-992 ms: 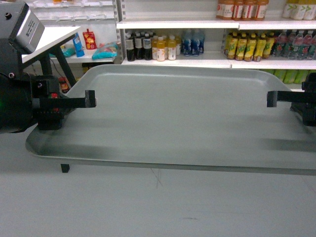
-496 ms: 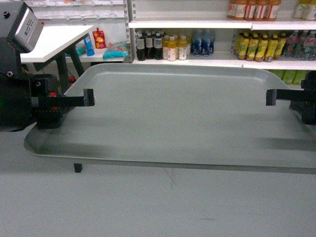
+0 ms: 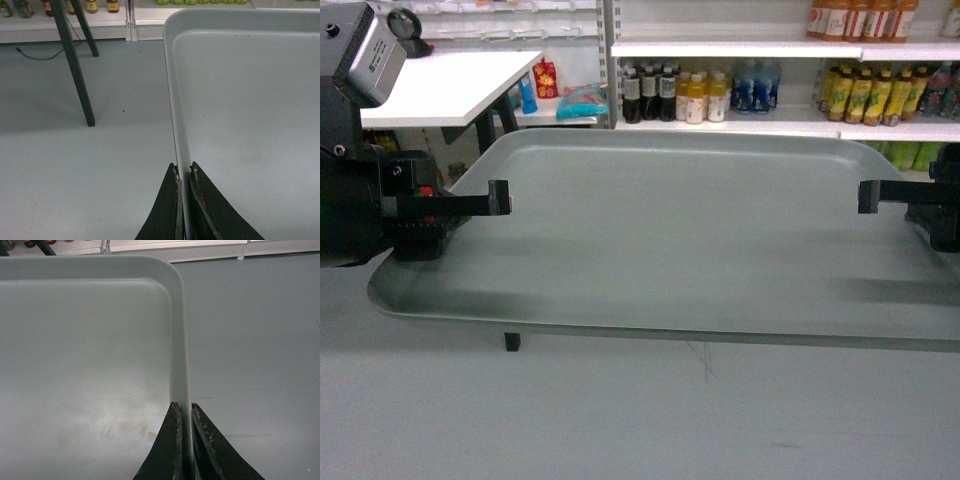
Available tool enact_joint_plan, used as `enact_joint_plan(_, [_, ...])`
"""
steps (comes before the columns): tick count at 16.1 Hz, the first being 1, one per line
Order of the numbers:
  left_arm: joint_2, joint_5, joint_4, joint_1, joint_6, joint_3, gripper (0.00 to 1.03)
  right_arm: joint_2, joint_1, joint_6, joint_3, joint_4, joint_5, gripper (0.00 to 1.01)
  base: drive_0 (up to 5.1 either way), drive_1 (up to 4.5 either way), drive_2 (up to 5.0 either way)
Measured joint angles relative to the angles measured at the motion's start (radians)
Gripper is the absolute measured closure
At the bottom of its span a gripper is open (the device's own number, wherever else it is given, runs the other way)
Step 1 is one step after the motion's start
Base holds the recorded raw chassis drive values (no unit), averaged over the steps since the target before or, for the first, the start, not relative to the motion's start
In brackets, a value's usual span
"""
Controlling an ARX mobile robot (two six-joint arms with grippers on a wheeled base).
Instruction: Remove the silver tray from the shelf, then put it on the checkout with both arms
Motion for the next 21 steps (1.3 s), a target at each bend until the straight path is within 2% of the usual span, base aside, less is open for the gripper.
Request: enact_joint_plan(21, [0.0, 0.0, -0.002, 0.0, 0.0, 0.0, 1.0, 0.0, 0.0, 0.0, 0.0, -0.004, -0.001, 0.99, -5.0, 2.42, 2.4])
